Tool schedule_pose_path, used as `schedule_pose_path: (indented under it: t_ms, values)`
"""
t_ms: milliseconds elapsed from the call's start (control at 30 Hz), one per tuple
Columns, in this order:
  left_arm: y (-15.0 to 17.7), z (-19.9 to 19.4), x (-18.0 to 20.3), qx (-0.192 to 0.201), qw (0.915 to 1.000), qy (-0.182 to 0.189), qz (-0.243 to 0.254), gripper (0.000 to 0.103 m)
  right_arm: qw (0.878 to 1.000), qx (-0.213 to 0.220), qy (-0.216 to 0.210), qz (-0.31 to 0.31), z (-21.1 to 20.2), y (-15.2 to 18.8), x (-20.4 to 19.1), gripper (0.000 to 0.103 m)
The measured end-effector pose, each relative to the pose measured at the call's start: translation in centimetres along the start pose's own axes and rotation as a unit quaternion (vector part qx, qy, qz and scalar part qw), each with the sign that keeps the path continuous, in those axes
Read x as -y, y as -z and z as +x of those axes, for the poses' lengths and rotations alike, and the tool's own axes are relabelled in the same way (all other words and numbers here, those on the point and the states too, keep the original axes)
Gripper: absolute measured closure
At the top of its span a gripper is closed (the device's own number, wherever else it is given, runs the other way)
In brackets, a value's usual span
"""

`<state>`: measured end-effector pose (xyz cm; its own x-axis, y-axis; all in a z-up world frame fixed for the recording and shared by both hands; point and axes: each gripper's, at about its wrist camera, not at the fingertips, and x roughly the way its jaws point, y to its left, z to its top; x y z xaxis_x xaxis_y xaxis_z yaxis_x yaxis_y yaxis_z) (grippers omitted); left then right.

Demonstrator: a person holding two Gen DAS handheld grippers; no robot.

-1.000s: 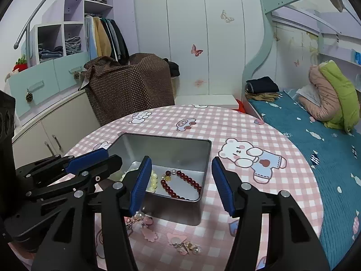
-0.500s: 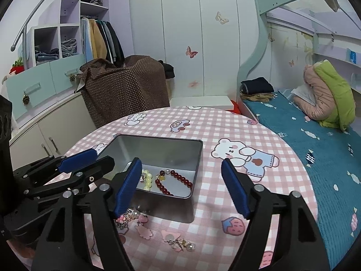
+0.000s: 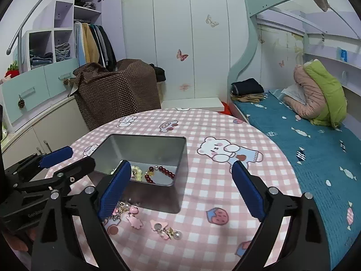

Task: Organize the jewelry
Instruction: 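Withdraw both open tools from the grey box, then move the left tool to the pink charm keychain cluster and close on it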

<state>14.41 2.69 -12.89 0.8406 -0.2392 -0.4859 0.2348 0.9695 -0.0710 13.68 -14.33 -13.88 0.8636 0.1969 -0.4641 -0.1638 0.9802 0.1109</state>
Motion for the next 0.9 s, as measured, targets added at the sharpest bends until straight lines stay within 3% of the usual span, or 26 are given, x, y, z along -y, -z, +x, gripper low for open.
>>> schedule_pose_path:
  t_ms: [467, 900]
  values:
    - [2.0, -2.4, -1.4, -0.013, 0.9998, -0.005, -0.015, 0.015, 1.000, -0.013, 0.027, 0.007, -1.8, 1.9, 1.1, 0.008]
    - [4.4, -1.3, -1.4, -0.064, 0.9977, 0.015, -0.015, 0.012, 0.997, -0.067, 0.024, 0.007, -1.1, 4.9, 1.6, 0.008]
